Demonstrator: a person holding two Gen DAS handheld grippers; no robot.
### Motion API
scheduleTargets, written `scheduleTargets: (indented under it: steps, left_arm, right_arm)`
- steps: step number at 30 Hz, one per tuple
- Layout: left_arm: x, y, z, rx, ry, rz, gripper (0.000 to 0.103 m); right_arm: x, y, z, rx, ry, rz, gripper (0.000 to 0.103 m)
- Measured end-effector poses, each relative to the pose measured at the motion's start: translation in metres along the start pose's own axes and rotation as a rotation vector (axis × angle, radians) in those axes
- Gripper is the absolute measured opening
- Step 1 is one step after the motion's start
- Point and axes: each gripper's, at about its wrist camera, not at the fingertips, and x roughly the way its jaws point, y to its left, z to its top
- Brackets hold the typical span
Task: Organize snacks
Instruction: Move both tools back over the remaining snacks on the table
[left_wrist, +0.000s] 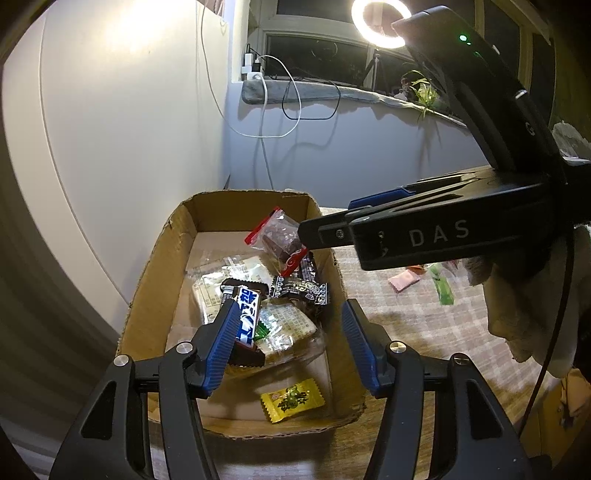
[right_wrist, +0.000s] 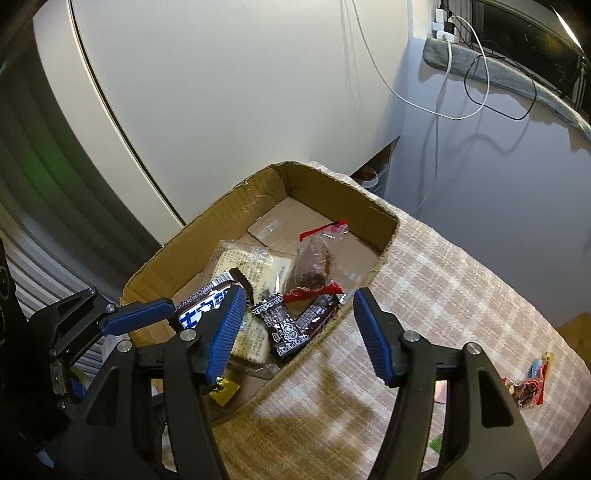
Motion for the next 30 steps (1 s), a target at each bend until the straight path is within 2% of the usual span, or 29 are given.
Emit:
scheduleTargets:
  steps: [16,22,30]
  left_arm:
    - [-0.002,-0.036,0.01,0.038,-0.011,-0.03,0.057]
    - [0.006,-0.059,0.013,0.07,-0.004,-0.065,0.057]
    - [0.028,-0.095,0.016,0.109,0.035,-0.127,0.057]
  right_arm:
    - [-0.041,-0.035,-0.022,0.045,-0.044,-0.033,0.064]
    - [-0.06,-0.067,-0.043,0.086,-0.049,-0.064,0.064]
    - [-0.068,-0.12,-0.08,0.157,-0.008,-0.092,0.064]
